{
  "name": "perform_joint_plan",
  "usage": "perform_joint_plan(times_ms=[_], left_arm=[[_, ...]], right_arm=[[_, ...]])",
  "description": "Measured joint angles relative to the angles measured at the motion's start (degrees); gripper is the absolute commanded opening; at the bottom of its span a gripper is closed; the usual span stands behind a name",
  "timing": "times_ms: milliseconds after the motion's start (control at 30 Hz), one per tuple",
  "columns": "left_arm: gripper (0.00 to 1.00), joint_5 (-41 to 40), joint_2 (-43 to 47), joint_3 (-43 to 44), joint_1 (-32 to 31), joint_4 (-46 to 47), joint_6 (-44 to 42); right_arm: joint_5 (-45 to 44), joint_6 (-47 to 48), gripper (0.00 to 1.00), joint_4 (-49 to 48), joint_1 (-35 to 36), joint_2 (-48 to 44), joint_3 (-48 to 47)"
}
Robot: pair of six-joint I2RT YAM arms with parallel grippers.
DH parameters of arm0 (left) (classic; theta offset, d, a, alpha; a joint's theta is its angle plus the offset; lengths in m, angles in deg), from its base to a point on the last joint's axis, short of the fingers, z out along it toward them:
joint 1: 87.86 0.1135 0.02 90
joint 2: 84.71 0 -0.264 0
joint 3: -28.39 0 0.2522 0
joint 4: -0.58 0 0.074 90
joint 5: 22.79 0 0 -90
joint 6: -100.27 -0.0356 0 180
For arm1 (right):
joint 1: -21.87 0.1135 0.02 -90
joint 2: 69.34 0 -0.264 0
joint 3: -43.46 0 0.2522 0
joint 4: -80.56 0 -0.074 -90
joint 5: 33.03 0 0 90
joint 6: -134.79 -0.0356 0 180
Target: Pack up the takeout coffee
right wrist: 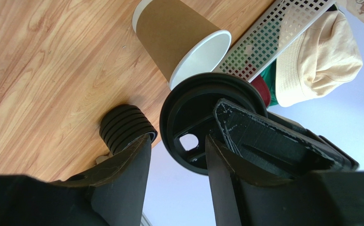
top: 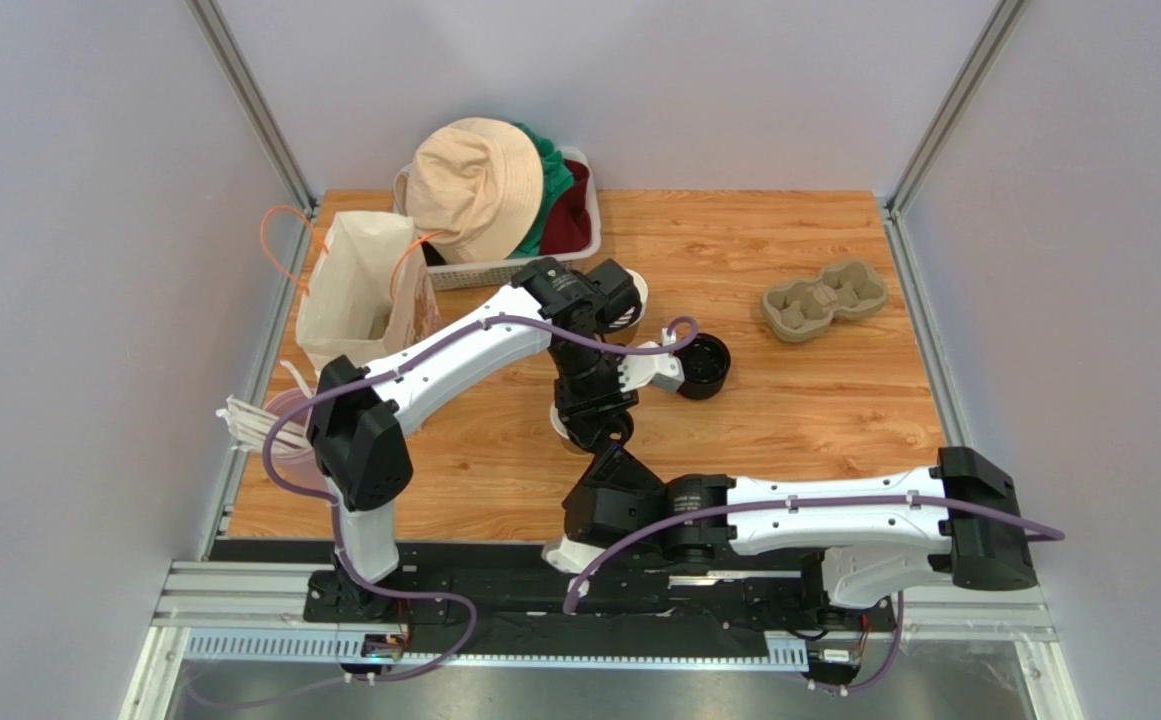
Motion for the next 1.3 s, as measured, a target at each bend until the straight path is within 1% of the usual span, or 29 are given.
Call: perform_joint_plan(times_ms=[233, 333, 367, 433, 467, 533, 567, 600, 833, 933, 1067, 1167, 1200, 1233, 1300], left_arm=[[0.00, -0.96, 2.19, -0.33, -1.44, 0.61, 0.17], [0.00, -1.38, 2.75, -0.33, -1.44, 0.63, 0.17], [0.00, -1.46, 2.78, -0.33, -1.44, 0.76, 0.17], [0.00, -1.55, 2.78, -0.35, -1.44, 1.14, 0.17], [0.00, -1.55, 2.78, -0.39, -1.44, 1.27, 0.17], [0.00, -1.55, 2.78, -0.48, -1.49, 1.46, 0.17], [0.00, -1.62, 2.78, -0.57, -1.49, 1.44, 0.17], [0.00, -1.75, 2.84, -0.61, -1.49, 1.49, 0.17], [0.00, -2.14, 3.87, -0.81, -1.55, 1.86, 0.15], [0.00, -2.10, 3.89, -1.18, -1.57, 2.08, 0.09], [0.00, -1.49, 3.89, -1.66, -1.79, 1.33, -0.13], [0.00, -1.22, 3.89, -1.73, -2.05, 0.81, -0.37], [0.00, -1.22, 3.89, -1.73, -2.05, 0.74, -0.42], [0.00, -1.25, 3.89, -1.73, -2.03, 0.66, -0.42], [0.00, -1.22, 3.89, -1.57, -2.03, 0.35, -0.42]], right_arm=[[0.00, 0.63, 0.49, -1.01, -0.79, 0.02, 0.92], [-0.24, 0.66, 0.45, -1.31, -1.07, 0.00, 1.05], [-0.26, 0.72, 0.39, -1.64, -1.33, 0.00, 1.05], [-0.33, 0.96, 0.33, -2.05, -1.70, 0.02, 1.05], [-0.44, 1.07, 0.25, -2.43, -1.86, 0.00, 1.05], [-0.66, 1.57, 0.15, -3.19, -2.01, 0.00, 1.05], [-0.59, 1.44, 0.05, -3.34, -2.08, 0.02, 1.05], [-0.55, 1.51, 0.00, -3.28, -2.14, 0.04, 1.07], [-0.55, 1.66, 0.00, -3.30, -2.23, 0.39, 1.18], [0.20, 1.01, 0.00, -1.75, -2.16, 0.39, 0.39], [3.08, -2.12, 0.00, 4.07, -1.51, 0.24, -4.98], [6.08, -4.92, 0.01, 6.71, -1.25, -0.90, -9.90], [7.21, -6.08, 0.04, 7.30, -1.25, -1.75, -10.95], [8.22, -7.15, 0.17, 7.85, -1.27, -2.56, -11.72], [11.32, -10.40, 0.30, 8.79, -1.81, -5.01, -12.79]])
